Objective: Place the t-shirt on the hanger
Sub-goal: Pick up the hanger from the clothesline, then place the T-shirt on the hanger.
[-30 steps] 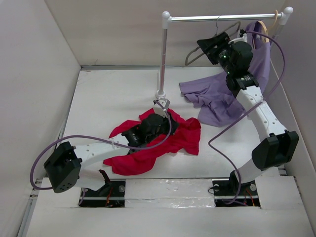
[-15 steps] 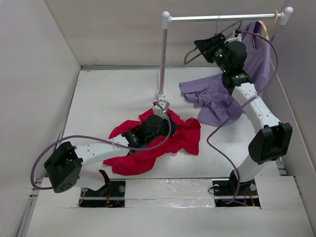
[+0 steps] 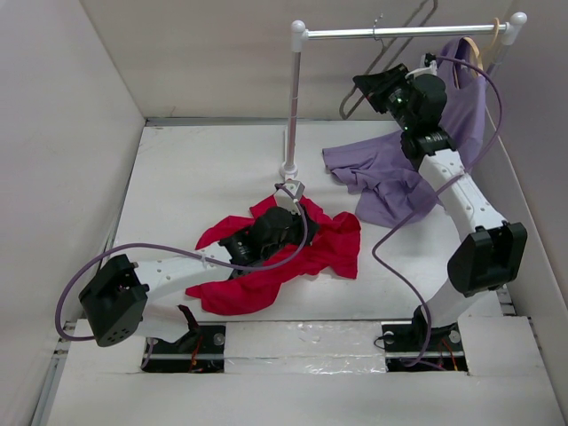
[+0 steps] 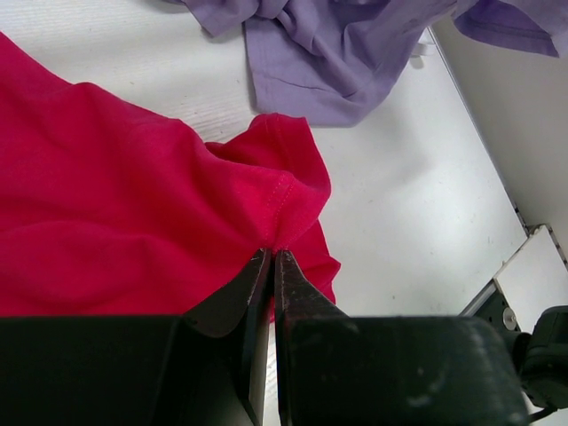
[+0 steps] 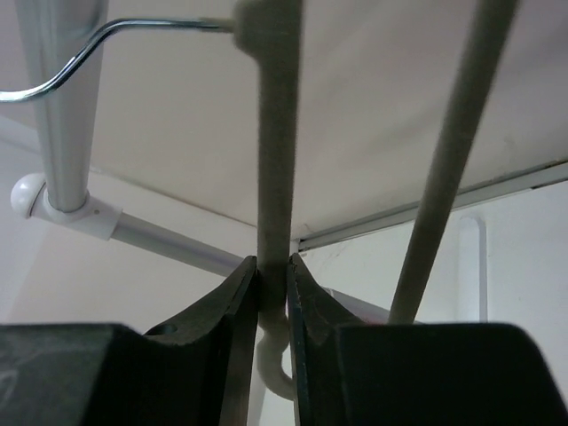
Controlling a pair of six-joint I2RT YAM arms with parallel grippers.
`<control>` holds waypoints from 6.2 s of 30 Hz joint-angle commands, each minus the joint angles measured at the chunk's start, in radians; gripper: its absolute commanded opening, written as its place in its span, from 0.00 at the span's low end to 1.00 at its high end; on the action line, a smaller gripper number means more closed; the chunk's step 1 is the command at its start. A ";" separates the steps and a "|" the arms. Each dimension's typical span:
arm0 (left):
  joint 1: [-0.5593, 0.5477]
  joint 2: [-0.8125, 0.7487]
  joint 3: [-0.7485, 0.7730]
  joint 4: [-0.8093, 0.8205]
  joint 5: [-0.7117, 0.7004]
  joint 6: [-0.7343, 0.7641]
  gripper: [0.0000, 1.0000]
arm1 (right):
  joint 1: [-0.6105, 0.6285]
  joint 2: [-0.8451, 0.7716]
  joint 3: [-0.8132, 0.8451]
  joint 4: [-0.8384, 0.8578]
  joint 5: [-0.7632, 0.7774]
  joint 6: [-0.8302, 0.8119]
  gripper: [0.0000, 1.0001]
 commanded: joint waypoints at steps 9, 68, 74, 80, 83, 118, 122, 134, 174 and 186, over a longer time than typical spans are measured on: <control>0.015 -0.039 0.056 0.023 0.000 0.037 0.00 | -0.081 -0.151 -0.105 0.092 -0.228 -0.012 0.19; 0.342 -0.041 0.079 0.100 0.127 0.061 0.00 | 0.278 -1.007 -0.872 -0.904 -0.903 -0.394 0.00; 0.342 -0.094 0.061 0.092 0.149 0.063 0.00 | 0.269 -0.942 -0.868 -0.865 -0.895 -0.431 0.00; 0.331 -0.105 0.073 0.037 0.132 0.063 0.00 | 0.240 -0.919 -0.803 -0.876 -0.883 -0.468 0.00; 0.321 -0.111 0.063 0.034 0.124 0.064 0.00 | 0.222 -0.902 -0.793 -0.883 -0.885 -0.491 0.00; 0.293 -0.337 0.001 0.109 0.452 0.043 0.00 | 0.212 -0.732 -0.960 -0.258 -0.886 -0.215 0.00; 0.293 -0.337 0.010 0.106 0.535 0.058 0.00 | 0.261 -0.663 -0.955 -0.018 -0.880 -0.082 0.00; 0.293 -0.403 0.075 0.002 0.534 0.100 0.00 | 0.323 -0.590 -0.957 0.182 -0.947 -0.058 0.00; 0.293 -0.372 0.119 -0.029 0.520 0.046 0.35 | 0.192 -0.207 -0.933 1.695 -0.845 0.625 0.00; 0.293 -0.549 0.047 -0.156 0.417 0.067 0.20 | 0.194 -0.226 -0.880 1.697 -0.809 0.625 0.00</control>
